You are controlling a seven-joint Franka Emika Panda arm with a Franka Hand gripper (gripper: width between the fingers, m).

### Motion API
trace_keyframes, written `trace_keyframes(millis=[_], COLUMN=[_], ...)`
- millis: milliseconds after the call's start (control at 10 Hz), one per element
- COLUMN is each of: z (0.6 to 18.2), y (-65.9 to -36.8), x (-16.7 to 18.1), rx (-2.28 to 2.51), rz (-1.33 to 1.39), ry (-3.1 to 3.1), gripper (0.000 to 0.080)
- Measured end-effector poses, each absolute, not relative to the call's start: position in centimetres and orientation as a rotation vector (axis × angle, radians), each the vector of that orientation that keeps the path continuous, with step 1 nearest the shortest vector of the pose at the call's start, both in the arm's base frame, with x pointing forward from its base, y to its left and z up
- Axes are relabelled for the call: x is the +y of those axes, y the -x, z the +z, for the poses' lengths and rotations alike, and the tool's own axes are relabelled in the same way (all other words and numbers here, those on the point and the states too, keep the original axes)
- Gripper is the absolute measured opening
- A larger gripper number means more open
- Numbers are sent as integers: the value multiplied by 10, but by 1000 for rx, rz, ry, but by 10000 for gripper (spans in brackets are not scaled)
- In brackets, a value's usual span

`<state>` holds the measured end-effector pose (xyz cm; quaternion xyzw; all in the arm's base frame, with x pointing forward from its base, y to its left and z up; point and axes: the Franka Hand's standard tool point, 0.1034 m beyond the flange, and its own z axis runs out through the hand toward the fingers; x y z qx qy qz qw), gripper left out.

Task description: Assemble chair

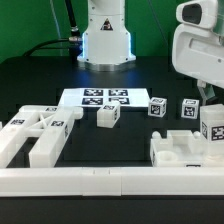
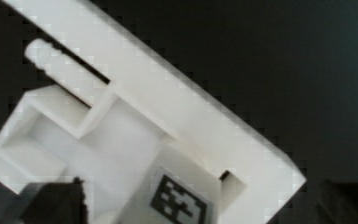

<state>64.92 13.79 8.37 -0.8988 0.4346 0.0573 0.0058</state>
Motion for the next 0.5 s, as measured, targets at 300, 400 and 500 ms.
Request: trace_keyframes(millis=[300, 400, 500], z=[83, 82, 79], y=[-647, -647, -646], x=[133, 130, 126], rx=[802, 620, 464], rz=[161, 142, 121], ry=[3023, 3057, 3078], gripper=[649, 649, 649])
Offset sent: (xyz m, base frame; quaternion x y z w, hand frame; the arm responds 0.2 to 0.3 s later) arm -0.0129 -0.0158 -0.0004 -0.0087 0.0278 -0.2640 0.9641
